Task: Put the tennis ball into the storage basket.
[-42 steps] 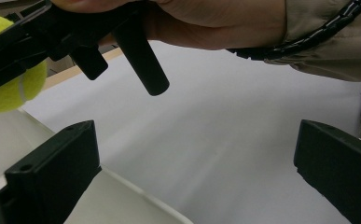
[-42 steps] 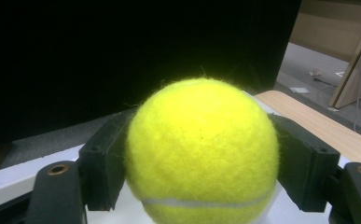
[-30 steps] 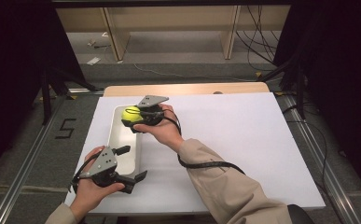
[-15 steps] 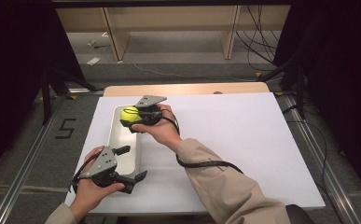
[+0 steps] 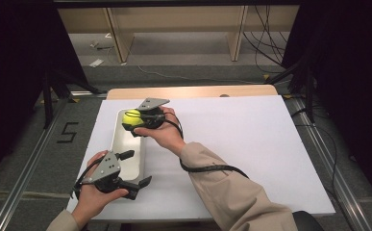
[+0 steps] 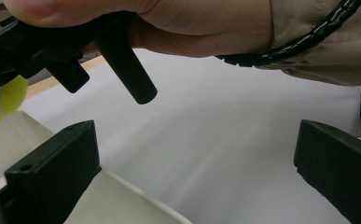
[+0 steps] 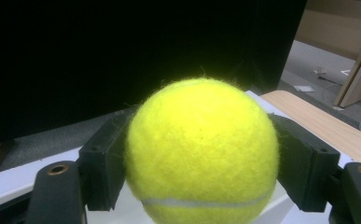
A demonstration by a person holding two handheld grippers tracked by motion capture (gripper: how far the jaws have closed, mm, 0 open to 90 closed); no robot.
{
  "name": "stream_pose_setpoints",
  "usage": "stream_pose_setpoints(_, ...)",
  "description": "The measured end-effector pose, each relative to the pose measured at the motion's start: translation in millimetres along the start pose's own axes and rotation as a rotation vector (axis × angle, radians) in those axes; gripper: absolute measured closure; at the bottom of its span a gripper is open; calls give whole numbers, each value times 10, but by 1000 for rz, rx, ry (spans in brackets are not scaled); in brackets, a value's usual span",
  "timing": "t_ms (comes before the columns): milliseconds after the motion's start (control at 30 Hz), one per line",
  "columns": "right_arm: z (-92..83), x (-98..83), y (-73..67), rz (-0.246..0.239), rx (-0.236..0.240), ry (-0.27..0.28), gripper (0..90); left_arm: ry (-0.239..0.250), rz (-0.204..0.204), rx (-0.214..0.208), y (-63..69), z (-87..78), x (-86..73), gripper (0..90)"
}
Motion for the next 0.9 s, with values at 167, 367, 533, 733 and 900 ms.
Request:
stream_pose_setpoints(167, 16, 2, -10, -2, -1, -3, 273, -1, 1, -1, 1, 2, -1, 0)
stream_pose_setpoints(367, 33, 5, -19, -5, 1, -6, 273, -1, 1, -1, 2, 2, 0, 0)
stream_pose_setpoints(533, 51, 5, -22, -3, 1, -8, 273, -1, 1, -1, 2, 3, -1, 0)
stream_pose_setpoints(733, 68, -2, -26, -3, 2, -12, 272, -2, 2, -2, 3, 2, -1, 0)
stream_pose_setpoints(900, 77, -4, -26, -6, 3, -18, 273, -1, 2, -3, 4, 3, -1, 0)
Point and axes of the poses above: each handheld gripper's, and its own axes: z roughly forward along the jaws, x roughly out of its top, y roughly to its right, the point moved 7 cm from there along z, roughly forward along the jaws, and after that the axes turned 2 degrees about z, right-handed, at the moved point
